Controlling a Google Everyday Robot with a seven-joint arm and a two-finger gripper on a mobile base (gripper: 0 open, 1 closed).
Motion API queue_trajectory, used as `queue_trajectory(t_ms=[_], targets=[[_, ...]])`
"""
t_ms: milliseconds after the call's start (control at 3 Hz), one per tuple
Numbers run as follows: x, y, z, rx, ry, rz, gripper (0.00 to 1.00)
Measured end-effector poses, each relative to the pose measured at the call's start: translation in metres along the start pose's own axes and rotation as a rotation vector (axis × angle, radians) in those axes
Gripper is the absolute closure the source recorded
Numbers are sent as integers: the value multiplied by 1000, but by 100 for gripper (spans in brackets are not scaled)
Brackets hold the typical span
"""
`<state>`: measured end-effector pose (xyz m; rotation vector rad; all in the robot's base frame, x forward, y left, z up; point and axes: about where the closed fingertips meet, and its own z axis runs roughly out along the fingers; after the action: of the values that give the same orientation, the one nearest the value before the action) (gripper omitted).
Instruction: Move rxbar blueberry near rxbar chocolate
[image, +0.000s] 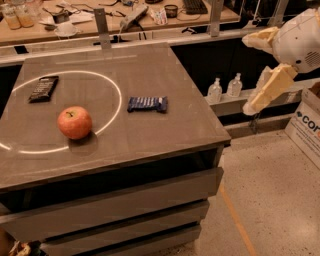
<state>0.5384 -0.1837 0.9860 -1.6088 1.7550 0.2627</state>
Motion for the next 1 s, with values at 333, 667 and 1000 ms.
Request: queue_trajectory(t_ms=[333, 667, 1000], targets=[[-3, -7, 34, -7, -28, 32, 0], [-16, -20, 85, -66, -89, 37, 0], [-28, -23, 131, -142, -121, 30, 0]])
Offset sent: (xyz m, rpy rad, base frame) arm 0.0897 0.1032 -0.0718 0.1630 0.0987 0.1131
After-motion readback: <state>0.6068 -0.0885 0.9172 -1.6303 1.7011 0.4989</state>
